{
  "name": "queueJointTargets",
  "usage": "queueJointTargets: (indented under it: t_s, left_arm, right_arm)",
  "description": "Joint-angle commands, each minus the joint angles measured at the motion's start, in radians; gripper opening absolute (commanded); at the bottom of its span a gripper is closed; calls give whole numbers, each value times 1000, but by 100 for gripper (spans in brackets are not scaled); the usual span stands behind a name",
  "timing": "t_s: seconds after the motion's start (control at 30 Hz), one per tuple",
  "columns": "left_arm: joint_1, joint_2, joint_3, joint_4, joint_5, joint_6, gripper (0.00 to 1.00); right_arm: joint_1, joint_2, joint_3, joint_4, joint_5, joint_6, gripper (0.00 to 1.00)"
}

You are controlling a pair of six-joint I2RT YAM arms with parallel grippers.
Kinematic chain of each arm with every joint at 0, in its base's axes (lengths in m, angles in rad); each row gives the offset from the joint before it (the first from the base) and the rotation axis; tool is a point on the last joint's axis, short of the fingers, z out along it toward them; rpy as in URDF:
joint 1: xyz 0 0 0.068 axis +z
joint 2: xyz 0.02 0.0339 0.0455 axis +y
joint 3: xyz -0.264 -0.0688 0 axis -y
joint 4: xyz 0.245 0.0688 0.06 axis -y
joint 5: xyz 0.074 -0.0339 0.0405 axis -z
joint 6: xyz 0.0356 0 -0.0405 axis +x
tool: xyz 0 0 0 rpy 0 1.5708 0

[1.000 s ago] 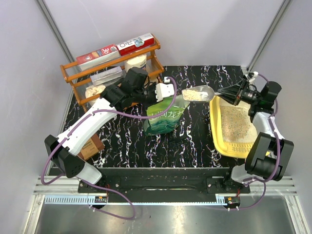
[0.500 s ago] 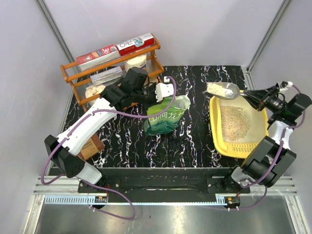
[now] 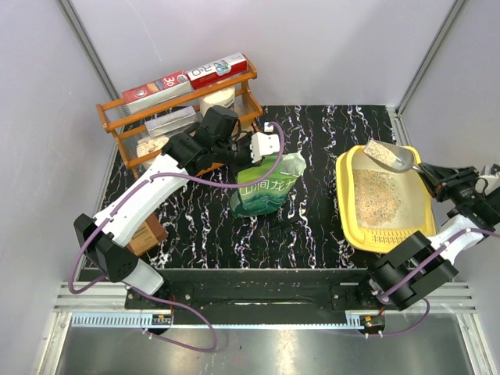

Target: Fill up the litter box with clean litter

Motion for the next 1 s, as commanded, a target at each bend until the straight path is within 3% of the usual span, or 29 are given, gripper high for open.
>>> queueJointTargets:
  t_s: [0.0,0.1,0.27,0.57,0.97]
  left_arm:
    - [-4,-39,66,148,96,34,0]
    - [-4,-47,56,148,104,36,0]
    - [-4,-62,37,154,105,42,0]
    - [-4,-85,-21,200,113,33,0]
    - [-4,-95,-43,220,124,13,0]
  right_arm:
    - [-71,-85,33,-365,119,-361,0]
    - [-76,-101,99,-603,237,-608,0]
    - [-74,-107,171,-755,471,-816,0]
    - [-76,-119,298,-890,742,-974,0]
    - [-33,-131,401,-935,828,-1091,0]
